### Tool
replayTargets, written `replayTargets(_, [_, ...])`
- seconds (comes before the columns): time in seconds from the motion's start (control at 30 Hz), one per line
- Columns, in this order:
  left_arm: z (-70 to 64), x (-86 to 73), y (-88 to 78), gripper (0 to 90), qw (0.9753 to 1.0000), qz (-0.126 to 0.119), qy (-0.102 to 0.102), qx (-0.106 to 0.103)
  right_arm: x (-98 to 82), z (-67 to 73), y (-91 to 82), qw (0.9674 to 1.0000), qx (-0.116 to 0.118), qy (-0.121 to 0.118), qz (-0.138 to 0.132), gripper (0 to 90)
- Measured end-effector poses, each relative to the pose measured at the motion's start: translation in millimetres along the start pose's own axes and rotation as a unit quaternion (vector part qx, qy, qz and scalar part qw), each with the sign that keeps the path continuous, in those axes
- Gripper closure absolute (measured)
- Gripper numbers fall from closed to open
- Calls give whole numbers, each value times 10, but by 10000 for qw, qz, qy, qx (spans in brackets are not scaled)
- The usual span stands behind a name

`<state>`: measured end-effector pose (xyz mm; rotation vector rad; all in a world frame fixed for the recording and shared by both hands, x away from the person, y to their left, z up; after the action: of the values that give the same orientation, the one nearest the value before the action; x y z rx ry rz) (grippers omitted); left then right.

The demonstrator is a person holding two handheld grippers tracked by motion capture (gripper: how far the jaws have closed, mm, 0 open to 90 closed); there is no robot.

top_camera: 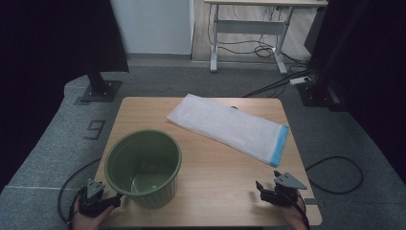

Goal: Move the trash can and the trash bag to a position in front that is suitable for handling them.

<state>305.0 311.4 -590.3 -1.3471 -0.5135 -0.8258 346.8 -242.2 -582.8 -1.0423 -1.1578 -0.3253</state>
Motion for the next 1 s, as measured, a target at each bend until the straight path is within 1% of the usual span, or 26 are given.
replayTargets(0.1, [-18, 0, -13, 141, 9997, -21, 121, -195, 4, -19, -36, 10000, -83, 8, -41, 157])
replayTargets(0.17, [-28, -21, -37, 141, 9991, 12, 221, -366, -14, -37, -65, 9999, -139, 14, -45, 162])
replayTargets(0.27, [-45, -79, -112, 141, 9972, 5, 427, -622, -40, -54, -100, 9998, -145, 87, -41, 161])
replayTargets(0.4, [-72, -158, -215, 128, 9940, -14, 620, -898, -19, -35, -125, 9998, -120, 87, -90, 162])
replayTargets(0.47, [-115, -156, -287, 129, 9915, -117, 708, -1087, -27, -36, -111, 9999, -101, 89, -63, 162])
replayTargets(0.5, [-153, -139, -327, 142, 9898, -211, 749, -1190, -34, -36, -103, 9999, -98, 83, -44, 162])
replayTargets(0.53, [-206, -113, -367, 147, 9872, -289, 817, -1341, -38, -33, -97, 9999, -80, 67, -40, 162])
replayTargets(0.6, [-331, -45, -420, 147, 9828, -417, 967, -1517, -33, -16, -90, 10000, -18, 73, -49, 162])
replayTargets(0.67, [-484, 19, -448, 147, 9771, -502, 1093, -1753, 0, 21, -86, 9997, 125, 148, -139, 163])
replayTargets(0.7, [-568, 61, -449, 147, 9742, -570, 1106, -1881, 17, 37, -85, 9996, 175, 162, -179, 164])
replayTargets(0.73, [-645, 95, -433, 142, 9727, -561, 1157, -1933, 26, 52, -81, 9995, 198, 179, -192, 164])
replayTargets(0.77, [-689, 124, -402, 106, 9729, -550, 1274, -1850, 30, 62, -74, 9995, 212, 164, -189, 165])
replayTargets(0.8, [-734, 156, -380, 142, 9716, -569, 1356, -1856, 30, 74, -65, 9994, 234, 163, -180, 167])
replayTargets(0.87, [-821, 212, -336, 144, 9689, -587, 1405, -1950, 33, 109, -48, 9988, 386, 250, -189, 170])
replayTargets(0.9, [-860, 236, -308, 143, 9682, -579, 1420, -1976, 38, 125, -42, 9984, 456, 280, -204, 172])
replayTargets(1.0, [-962, 303, -216, 142, 9661, -540, 1483, -2045, 40, 154, -38, 9976, 552, 355, -223, 175])
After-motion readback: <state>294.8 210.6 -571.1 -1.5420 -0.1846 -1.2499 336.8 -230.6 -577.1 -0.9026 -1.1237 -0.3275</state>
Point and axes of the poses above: each handheld gripper's, and its own axes: y roughly forward along the jaws, x roughly out of its top, z roughly to its left, the point moved 9 cm from there along y, roughly forward along the jaws, and after that the axes turned 12 degrees about x, right-handed, at the moved point
